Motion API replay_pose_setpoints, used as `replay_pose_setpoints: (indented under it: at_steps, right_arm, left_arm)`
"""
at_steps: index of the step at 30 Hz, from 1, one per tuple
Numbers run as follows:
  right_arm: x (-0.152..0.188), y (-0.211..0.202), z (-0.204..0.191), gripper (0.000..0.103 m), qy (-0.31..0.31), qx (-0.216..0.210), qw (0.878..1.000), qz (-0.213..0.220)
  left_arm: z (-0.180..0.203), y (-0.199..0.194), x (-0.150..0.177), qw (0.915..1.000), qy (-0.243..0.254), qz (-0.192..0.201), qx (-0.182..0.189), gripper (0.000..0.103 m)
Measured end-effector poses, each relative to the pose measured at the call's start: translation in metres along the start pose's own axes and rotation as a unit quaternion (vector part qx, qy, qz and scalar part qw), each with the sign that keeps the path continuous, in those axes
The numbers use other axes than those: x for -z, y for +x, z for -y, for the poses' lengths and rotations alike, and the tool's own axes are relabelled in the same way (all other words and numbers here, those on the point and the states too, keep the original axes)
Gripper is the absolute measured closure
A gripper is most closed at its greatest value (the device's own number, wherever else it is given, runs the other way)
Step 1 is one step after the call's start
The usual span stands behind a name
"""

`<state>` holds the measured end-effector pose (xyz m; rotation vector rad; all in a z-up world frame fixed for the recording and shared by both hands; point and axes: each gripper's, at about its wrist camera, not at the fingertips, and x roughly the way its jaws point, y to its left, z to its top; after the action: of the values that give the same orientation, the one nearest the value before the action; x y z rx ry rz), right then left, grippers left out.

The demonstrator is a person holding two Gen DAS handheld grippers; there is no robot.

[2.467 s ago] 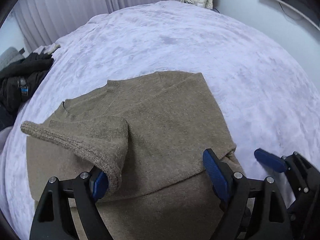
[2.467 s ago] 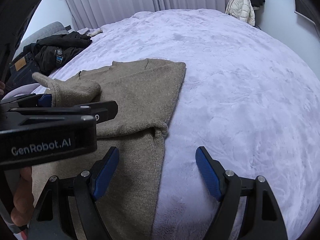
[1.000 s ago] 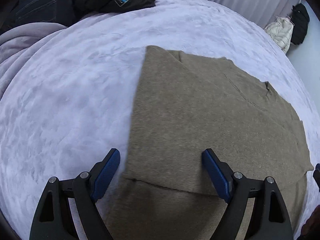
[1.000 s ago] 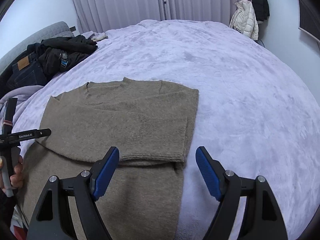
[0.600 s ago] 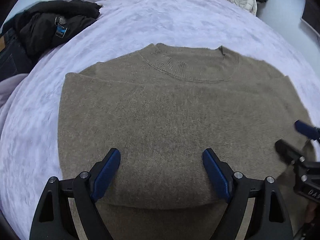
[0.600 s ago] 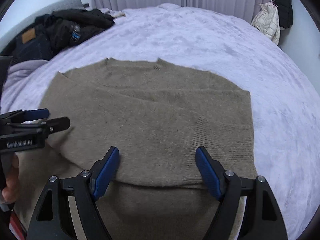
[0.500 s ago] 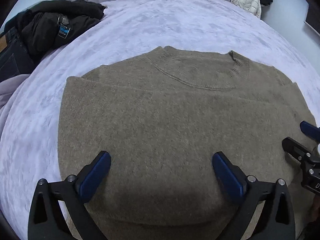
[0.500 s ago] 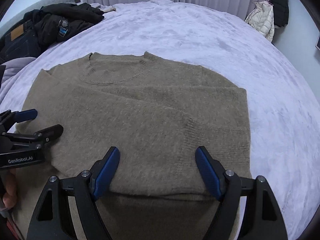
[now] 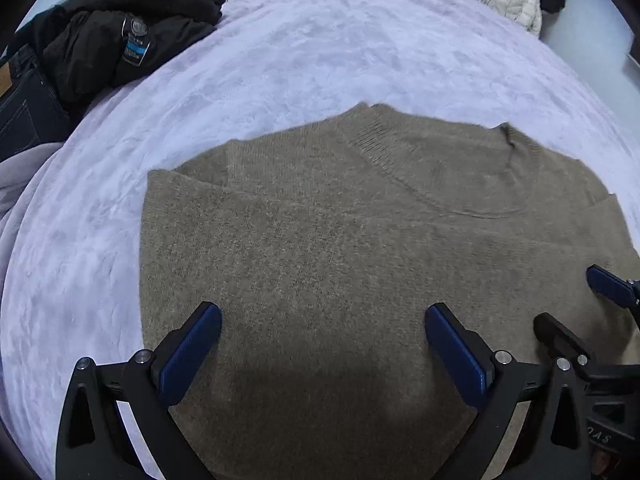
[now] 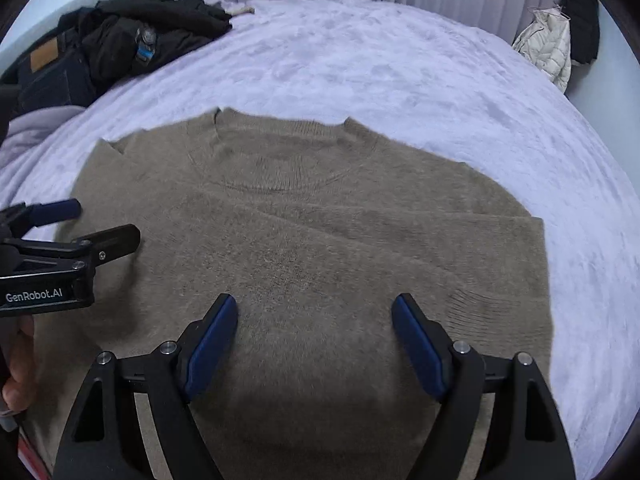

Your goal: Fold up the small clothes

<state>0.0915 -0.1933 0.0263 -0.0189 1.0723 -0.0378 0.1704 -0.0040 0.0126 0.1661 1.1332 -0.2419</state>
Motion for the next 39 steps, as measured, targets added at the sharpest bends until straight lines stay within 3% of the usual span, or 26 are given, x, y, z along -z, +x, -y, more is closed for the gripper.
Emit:
replay_pose_setpoints:
  at_steps: [4,7,9,11,13,15,19,21,30,33,36,39]
  right_arm:
    - [-0.013,0.014,0.003,0.014,0.010,0.007,1.000,0.007]
    - [-0.009,-0.006,0.004,0.013,0.027,0.002,1.000,0.006]
    - [0.005,-0.026,-0.001,0.013,0.018,-0.009,0.999,0.027]
    - [0.021,-0.039,-0.007,0.013,0.015,-0.015,0.999,0.038]
    - [0.033,-0.033,-0.010,0.013,0.016,-0.013,1.000,0.019]
    - [0.046,-0.027,-0.009,0.013,0.018,-0.010,1.000,0.009]
    - [0.073,-0.050,-0.020,0.013,-0.022,0.020,0.999,0.031]
    - [0.086,-0.054,-0.020,0.013,-0.028,0.012,0.999,0.017]
    - [0.170,-0.092,-0.012,0.011,-0.016,-0.009,1.000,0.023]
    - [0.184,-0.098,-0.014,0.011,-0.027,-0.006,0.999,0.024]
    - [0.167,-0.102,-0.014,0.011,-0.026,-0.019,0.999,0.009]
    - [0.140,-0.100,-0.012,0.011,-0.013,-0.028,0.999,0.034]
  left_arm:
    - [-0.003,-0.010,-0.004,0.9997,-0.022,0.000,-0.005,0.000]
    - [0.000,-0.044,0.017,0.9989,-0.009,0.042,0.020,0.000]
    - [0.005,-0.051,0.032,0.9980,-0.004,0.049,0.039,0.000]
    - [0.010,-0.041,0.042,0.9992,0.006,0.031,0.026,0.000]
    - [0.013,-0.027,0.055,0.9998,0.011,0.013,0.005,0.000]
    - [0.012,-0.035,0.066,0.9993,0.013,0.034,-0.001,0.000]
    - [0.000,-0.050,0.094,0.9994,0.009,0.023,0.026,0.000]
    - [-0.004,-0.049,0.115,0.9997,0.007,0.013,0.019,0.000]
    - [-0.021,-0.093,0.209,0.9981,0.024,0.050,0.027,0.000]
    - [-0.022,-0.105,0.203,0.9976,0.033,0.053,0.028,0.000]
    - [-0.016,-0.111,0.165,0.9956,0.040,0.084,0.013,0.000]
    - [-0.013,-0.093,0.123,0.9963,0.028,0.079,0.017,0.000]
